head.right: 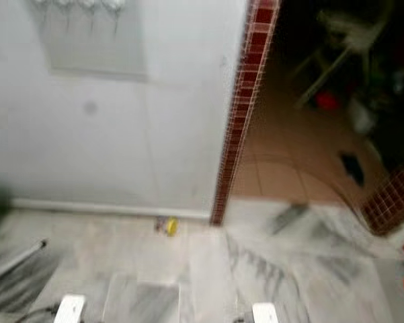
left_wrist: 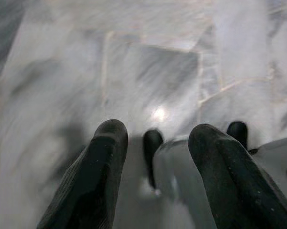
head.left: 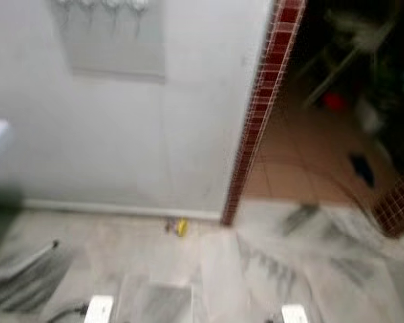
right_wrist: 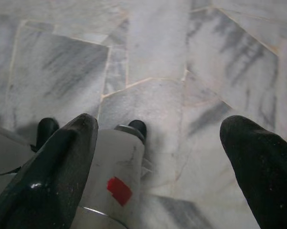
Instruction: Hang keys on a hook
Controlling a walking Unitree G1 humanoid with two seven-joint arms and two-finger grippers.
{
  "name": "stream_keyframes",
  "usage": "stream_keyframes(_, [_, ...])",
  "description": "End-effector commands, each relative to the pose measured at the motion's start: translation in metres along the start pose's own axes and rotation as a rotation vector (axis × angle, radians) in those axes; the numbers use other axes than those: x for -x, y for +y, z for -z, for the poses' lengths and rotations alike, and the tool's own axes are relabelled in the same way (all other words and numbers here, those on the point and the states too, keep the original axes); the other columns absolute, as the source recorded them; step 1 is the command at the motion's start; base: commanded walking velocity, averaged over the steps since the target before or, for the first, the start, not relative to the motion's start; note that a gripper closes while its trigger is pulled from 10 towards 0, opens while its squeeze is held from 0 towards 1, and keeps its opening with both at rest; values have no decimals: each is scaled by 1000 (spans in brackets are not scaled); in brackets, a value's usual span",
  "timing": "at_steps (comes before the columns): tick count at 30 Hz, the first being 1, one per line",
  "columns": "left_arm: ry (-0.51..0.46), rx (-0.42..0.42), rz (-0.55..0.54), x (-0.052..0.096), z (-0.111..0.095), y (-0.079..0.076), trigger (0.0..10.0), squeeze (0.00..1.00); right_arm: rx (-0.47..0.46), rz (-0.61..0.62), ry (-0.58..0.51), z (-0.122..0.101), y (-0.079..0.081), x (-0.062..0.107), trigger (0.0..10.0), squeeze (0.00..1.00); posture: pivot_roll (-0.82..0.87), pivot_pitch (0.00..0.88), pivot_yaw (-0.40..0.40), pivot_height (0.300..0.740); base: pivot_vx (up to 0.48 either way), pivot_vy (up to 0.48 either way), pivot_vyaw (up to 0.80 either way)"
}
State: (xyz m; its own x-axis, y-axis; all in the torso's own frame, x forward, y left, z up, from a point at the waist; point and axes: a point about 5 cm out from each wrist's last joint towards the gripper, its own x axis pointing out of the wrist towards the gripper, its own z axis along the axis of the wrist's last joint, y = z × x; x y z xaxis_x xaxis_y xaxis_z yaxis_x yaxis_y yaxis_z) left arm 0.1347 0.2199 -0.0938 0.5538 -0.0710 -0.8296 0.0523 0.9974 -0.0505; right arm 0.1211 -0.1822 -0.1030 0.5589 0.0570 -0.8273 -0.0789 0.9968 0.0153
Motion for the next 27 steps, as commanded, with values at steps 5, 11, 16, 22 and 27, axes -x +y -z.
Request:
stream_keyframes(5, [-4,-11,15,-2,-4,-4,10000,0,-8,-18,130,29,6,7,10000,0,-112,51,-1,740,0,0,800])
stream_keyframes(11, [-12,-12,16,-3,-6,-5,10000,0,-35,3,119,23,3,5,10000,0,-117,30,8,740,0,0,800])
stream_keyframes(16, [-7,-48,22,-4,-9,-5,10000,0,-46,10,117,19,3,3,10000,0,-113,21,10,740,0,0,800])
stream_keyframes(22, [-18,-46,24,-5,-12,-6,10000,0,-37,17,108,11,-1,0,10000,0,-113,0,8,740,0,0,800])
stream_keyframes(27, [-26,-43,29,-5,-13,-6,10000,0,-32,27,99,7,-5,-1,10000,0,-116,0,2,740,0,0,800])
